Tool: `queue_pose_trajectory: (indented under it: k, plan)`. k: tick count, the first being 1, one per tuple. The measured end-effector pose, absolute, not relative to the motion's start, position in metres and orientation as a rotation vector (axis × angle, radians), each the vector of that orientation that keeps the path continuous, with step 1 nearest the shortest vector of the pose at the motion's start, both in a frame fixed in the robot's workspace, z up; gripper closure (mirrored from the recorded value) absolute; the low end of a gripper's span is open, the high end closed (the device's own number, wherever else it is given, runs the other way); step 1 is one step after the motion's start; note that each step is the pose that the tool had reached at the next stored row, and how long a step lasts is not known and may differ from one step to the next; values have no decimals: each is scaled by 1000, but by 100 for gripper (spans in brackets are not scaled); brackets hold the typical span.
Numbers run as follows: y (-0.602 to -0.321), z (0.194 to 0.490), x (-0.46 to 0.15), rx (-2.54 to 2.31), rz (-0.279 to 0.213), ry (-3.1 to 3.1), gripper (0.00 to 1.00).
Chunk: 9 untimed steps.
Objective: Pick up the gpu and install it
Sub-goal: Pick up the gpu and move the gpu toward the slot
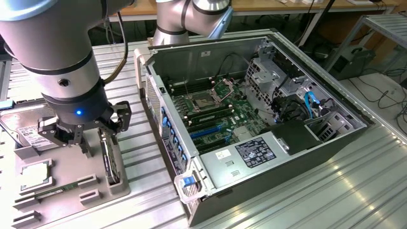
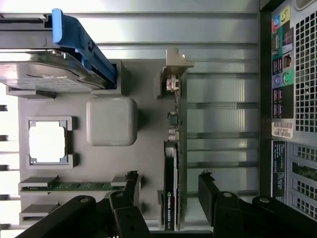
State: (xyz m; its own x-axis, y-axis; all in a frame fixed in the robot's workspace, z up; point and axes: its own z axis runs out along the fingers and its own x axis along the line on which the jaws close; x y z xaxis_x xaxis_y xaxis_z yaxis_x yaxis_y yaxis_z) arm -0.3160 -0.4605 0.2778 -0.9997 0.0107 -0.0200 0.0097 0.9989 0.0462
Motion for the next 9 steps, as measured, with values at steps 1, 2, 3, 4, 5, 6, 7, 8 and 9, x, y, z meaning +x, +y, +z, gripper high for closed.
queue_pose_trajectory:
  k: [1,2,3,4,5,6,7,8,9]
  plan:
    - [-462,276,-316,16,72,3121,40]
    - [-465,274,-316,16,72,3121,40]
    - [-466,272,-316,16,72,3120,40]
    - [-467,270,-315,16,72,3120,40]
    - [-468,268,-314,16,72,3121,40]
    - [-468,266,-314,16,72,3121,40]
    - [-469,264,-313,16,72,3122,40]
    - [-469,262,-313,16,72,3123,40]
    - [-469,260,-312,17,72,3127,40]
